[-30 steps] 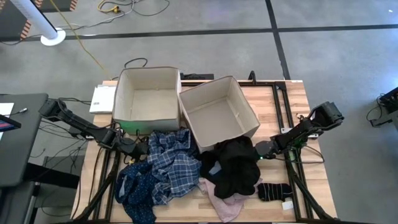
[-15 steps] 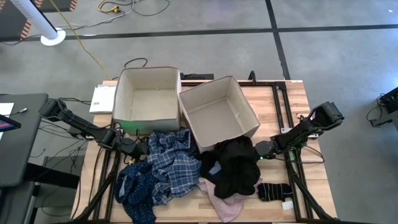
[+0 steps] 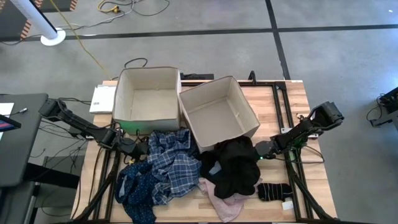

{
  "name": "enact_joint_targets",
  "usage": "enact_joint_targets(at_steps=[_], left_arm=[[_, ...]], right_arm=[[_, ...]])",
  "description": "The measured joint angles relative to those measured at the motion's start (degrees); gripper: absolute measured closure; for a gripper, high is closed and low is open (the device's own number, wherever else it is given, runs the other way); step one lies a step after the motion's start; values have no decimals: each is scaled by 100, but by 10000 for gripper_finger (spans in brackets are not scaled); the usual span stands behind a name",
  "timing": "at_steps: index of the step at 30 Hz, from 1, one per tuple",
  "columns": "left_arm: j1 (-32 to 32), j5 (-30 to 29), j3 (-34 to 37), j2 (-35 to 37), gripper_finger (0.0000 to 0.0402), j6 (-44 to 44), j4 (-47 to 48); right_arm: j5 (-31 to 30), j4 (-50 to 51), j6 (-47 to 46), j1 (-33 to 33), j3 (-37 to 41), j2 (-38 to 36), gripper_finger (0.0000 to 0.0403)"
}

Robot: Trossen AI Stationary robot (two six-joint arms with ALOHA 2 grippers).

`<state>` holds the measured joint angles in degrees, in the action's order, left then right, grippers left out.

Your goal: Sort clothes

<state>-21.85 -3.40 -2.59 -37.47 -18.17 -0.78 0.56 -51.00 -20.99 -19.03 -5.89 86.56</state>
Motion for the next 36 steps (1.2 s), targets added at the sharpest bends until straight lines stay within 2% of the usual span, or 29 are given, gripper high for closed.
enact_joint_targets(at_steps=[12,20,22,29,34,36], left_arm=[[0,-8,2,-2,191,-27,-69],[1,-14,9,-2,191,-264,-1232],[17,-180,9,-2,191,-186,-1631],[231,-1519,7,-2,191,913,-2850],[396,-1616,7,-2,191,776,-2918],[395,-1403,7,0,191,583,-2716]], right_arm=[[2,0,-2,0,-2,0,301],[2,0,-6,0,-2,-2,301],[2,-1,-7,0,-2,0,301],[2,-17,-15,0,-2,-1,301],[2,-17,-13,0,-2,-2,301],[2,-17,-11,0,-2,-2,301]])
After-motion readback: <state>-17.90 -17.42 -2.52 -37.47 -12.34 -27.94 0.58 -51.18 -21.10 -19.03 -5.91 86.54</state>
